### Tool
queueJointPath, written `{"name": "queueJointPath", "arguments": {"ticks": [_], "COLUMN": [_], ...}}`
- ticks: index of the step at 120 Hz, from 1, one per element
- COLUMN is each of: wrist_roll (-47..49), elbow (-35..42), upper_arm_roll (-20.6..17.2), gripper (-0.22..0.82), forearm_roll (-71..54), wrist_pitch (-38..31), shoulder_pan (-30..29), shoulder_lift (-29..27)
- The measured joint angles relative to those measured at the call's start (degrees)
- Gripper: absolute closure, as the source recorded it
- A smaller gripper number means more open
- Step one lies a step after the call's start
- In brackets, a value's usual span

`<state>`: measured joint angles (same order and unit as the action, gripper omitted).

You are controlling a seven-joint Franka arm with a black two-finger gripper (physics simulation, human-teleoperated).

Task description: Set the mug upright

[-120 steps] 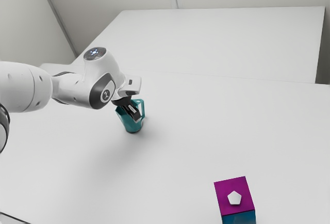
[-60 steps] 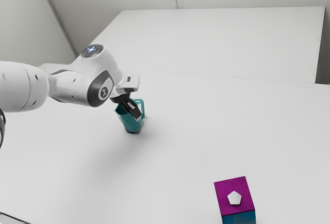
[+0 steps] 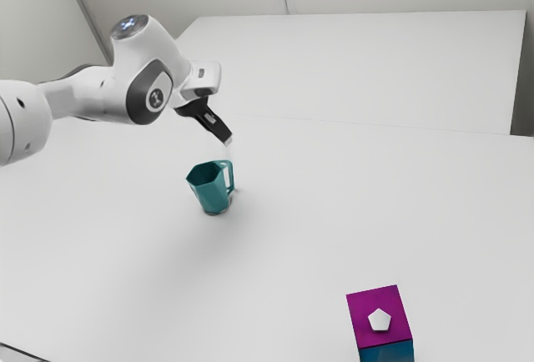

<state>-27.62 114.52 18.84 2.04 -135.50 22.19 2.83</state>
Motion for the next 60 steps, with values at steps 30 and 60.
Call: {"name": "queueJointPath", "arguments": {"ticks": [30,60], "wrist_roll": [4.4,9.0], "elbow": [-22.5,-27.8], "upper_arm_roll": [0.6,0.3], "gripper": [0.02,0.01], "forearm_roll": [1.3,2.0], "wrist_pitch": [25.2,38.5], "shoulder_pan": [-0.7,-1.2], "shoulder_lift": [7.2,9.8]}}
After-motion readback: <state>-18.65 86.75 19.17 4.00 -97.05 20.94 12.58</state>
